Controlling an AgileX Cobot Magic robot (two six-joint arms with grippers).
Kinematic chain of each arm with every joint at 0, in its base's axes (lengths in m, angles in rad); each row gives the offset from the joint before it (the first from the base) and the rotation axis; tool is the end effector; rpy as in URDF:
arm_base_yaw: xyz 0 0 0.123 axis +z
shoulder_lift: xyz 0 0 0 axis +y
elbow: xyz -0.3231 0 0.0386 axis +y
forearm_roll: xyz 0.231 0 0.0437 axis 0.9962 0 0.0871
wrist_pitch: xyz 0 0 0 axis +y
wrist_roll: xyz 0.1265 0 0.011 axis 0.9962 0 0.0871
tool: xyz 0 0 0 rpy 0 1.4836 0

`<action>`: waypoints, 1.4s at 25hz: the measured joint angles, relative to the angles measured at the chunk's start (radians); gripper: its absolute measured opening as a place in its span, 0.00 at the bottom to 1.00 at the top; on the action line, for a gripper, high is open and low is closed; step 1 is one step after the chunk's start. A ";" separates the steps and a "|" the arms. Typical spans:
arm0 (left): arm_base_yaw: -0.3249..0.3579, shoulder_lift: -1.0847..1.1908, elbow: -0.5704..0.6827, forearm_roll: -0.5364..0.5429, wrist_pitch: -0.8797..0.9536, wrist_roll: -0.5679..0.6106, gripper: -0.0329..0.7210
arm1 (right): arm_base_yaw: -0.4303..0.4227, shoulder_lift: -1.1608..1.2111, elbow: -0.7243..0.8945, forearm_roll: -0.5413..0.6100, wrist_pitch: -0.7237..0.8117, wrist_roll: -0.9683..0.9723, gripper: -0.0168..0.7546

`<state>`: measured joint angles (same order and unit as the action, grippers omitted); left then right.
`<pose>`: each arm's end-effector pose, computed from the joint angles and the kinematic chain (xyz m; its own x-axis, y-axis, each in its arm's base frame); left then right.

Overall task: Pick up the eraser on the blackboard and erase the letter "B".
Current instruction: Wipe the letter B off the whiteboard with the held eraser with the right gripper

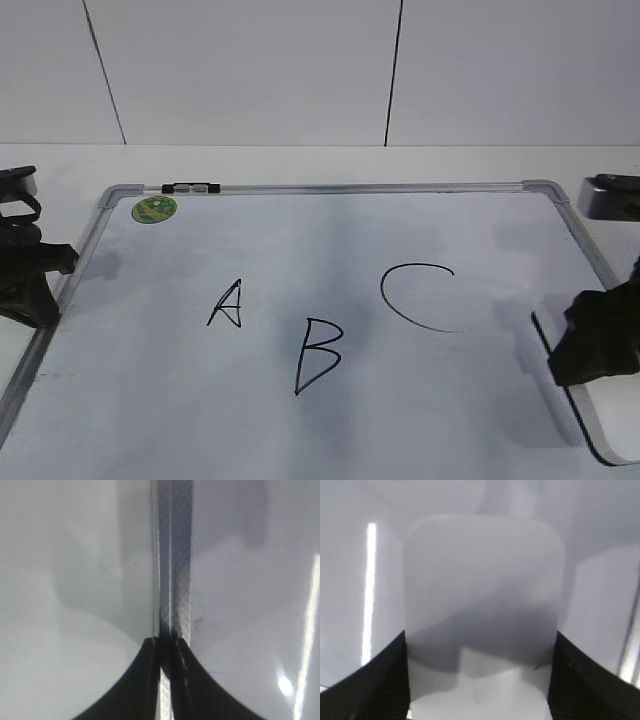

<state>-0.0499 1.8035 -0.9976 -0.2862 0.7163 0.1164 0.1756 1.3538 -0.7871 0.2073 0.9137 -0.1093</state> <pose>0.3213 -0.0396 0.1688 -0.9894 -0.0508 -0.1362 -0.0230 0.9799 -0.1980 0.2030 0.0570 0.2366 -0.9708 -0.1537 -0.1840 -0.1845 0.9691 0.1635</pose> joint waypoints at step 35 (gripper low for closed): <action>0.000 0.000 0.000 -0.005 0.000 0.000 0.08 | 0.519 0.638 -0.754 -0.187 0.220 -0.055 0.71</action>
<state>-0.0499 1.8035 -0.9976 -0.2910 0.7163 0.1164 0.6947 1.9914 -1.5408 0.0201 1.1337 -0.1639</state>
